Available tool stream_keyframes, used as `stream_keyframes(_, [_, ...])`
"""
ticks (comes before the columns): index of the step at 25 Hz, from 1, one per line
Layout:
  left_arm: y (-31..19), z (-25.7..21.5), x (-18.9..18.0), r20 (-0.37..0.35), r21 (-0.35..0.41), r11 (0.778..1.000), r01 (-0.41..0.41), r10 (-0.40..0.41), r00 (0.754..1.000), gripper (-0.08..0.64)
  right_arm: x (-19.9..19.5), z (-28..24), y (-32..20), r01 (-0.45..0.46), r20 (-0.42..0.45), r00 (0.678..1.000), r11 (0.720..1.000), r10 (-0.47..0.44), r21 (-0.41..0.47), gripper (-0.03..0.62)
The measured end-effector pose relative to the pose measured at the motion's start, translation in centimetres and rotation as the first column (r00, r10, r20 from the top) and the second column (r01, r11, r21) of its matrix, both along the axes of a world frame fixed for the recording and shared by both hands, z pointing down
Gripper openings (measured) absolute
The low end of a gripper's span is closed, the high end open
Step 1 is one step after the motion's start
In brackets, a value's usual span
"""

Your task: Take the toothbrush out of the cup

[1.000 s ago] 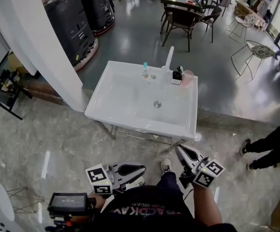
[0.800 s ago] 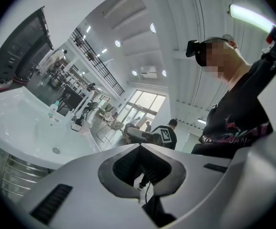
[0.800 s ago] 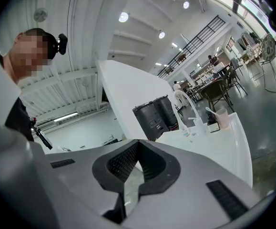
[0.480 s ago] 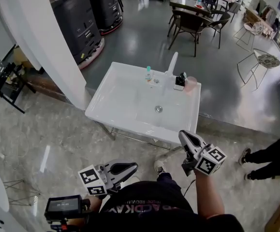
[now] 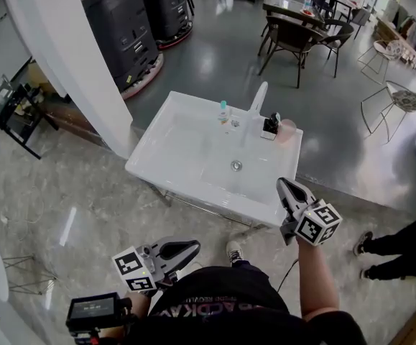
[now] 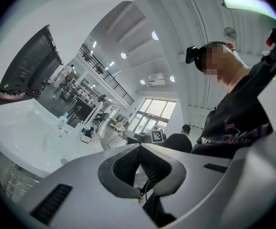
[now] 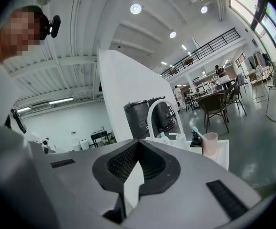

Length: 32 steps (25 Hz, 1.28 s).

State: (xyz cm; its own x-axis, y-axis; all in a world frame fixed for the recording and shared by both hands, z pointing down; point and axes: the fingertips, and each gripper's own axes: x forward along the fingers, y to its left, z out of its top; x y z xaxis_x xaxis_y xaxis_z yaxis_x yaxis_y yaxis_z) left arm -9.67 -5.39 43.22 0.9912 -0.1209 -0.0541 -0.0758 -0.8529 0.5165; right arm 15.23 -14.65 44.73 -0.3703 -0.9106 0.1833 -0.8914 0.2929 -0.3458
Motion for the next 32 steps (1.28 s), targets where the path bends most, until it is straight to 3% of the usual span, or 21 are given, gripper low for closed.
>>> stream_keyframes(24, [-3.2, 1.3, 3.3, 0.050, -0.043, 0.988, 0.148, -0.146, 0.988, 0.008, 10.5, 5.3, -11.7, -0.024, -0.182, 0.983, 0.997, 0.011, -0.070, 0.011])
stream_keyframes(29, [-3.9, 1.5, 3.5, 0.066, -0.054, 0.983, 0.177, -0.173, 0.983, 0.008, 11.7, 6.6, -14.1, -0.024, -0.279, 0.960, 0.996, -0.001, -0.086, 0.012])
stream_keyframes(32, [-4.3, 1.6, 3.8, 0.075, -0.060, 0.980, 0.191, -0.186, 0.980, 0.008, 12.6, 7.5, -15.6, -0.018, -0.378, 0.925, 0.995, -0.020, -0.097, 0.028])
